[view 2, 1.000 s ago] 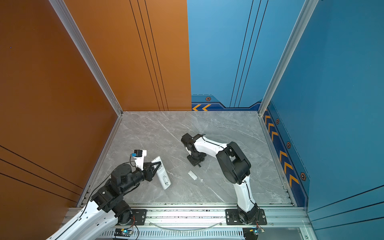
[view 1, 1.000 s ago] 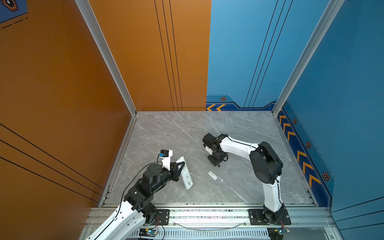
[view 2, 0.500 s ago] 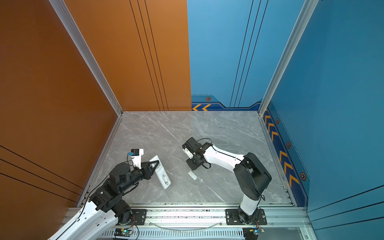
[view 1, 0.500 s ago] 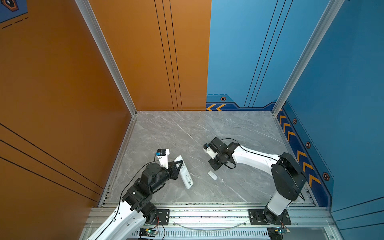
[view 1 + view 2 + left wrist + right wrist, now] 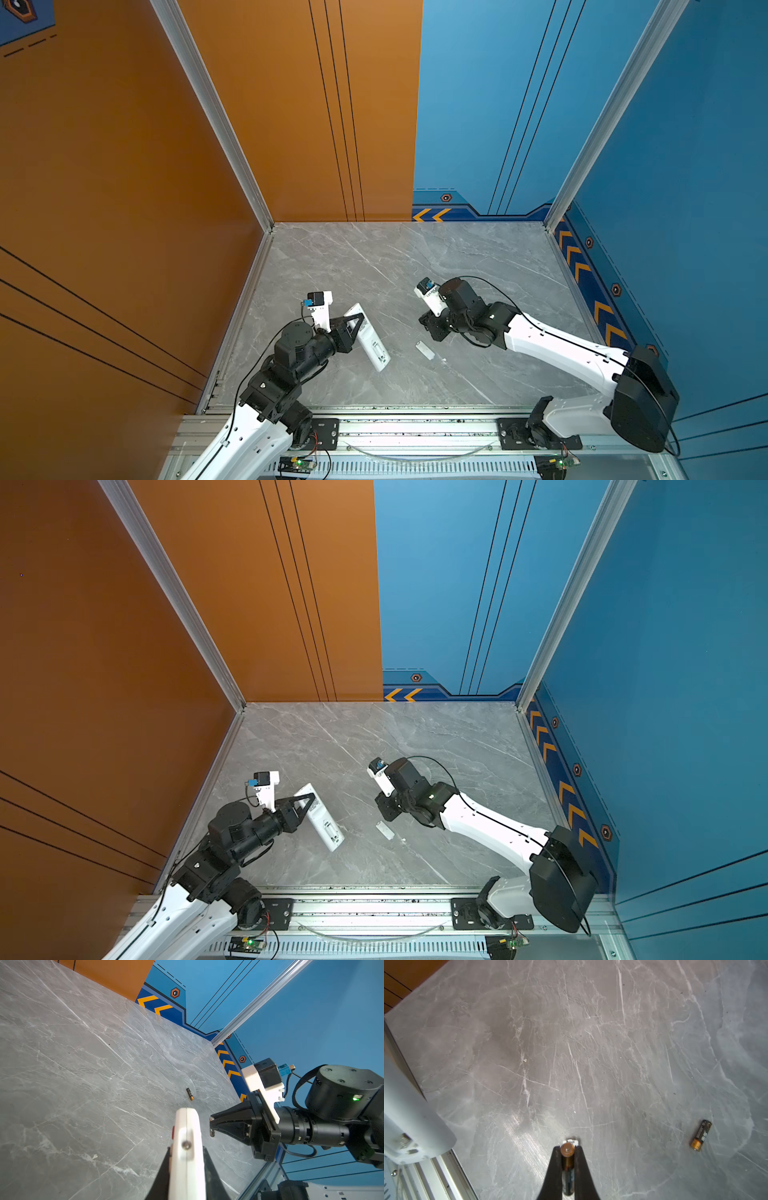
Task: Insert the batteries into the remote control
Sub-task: 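Bring the battery in the right gripper to the remote's open compartment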
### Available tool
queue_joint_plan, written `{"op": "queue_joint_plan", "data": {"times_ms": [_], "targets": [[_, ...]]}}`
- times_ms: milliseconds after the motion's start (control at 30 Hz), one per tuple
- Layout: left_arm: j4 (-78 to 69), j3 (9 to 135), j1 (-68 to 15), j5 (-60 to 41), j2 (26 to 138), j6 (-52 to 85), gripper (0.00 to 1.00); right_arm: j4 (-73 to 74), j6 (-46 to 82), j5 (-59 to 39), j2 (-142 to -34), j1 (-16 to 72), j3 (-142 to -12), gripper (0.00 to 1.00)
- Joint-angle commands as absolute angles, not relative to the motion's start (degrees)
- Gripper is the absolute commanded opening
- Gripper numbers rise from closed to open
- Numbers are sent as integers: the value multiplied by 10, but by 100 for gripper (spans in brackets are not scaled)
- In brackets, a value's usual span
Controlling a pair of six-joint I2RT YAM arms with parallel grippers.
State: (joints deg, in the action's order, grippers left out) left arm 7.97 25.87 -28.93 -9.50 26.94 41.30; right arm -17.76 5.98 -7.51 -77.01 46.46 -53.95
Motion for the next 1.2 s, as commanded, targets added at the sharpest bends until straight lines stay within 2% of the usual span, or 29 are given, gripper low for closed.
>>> {"op": "queue_joint_plan", "data": {"times_ms": [0, 367, 967, 1167], "targets": [[25, 264, -276, -145, 268, 439, 0, -128, 74, -79, -732, 472, -515, 0], [-19, 263, -245, -201, 287, 462, 0, -80, 66, -80, -622, 521, -464, 0], [-201, 221, -183, -338, 330, 488, 0, 5, 47, -147, -605, 553, -449, 0], [-235, 214, -172, -349, 344, 506, 0, 10, 33, -163, -614, 565, -455, 0]]}}
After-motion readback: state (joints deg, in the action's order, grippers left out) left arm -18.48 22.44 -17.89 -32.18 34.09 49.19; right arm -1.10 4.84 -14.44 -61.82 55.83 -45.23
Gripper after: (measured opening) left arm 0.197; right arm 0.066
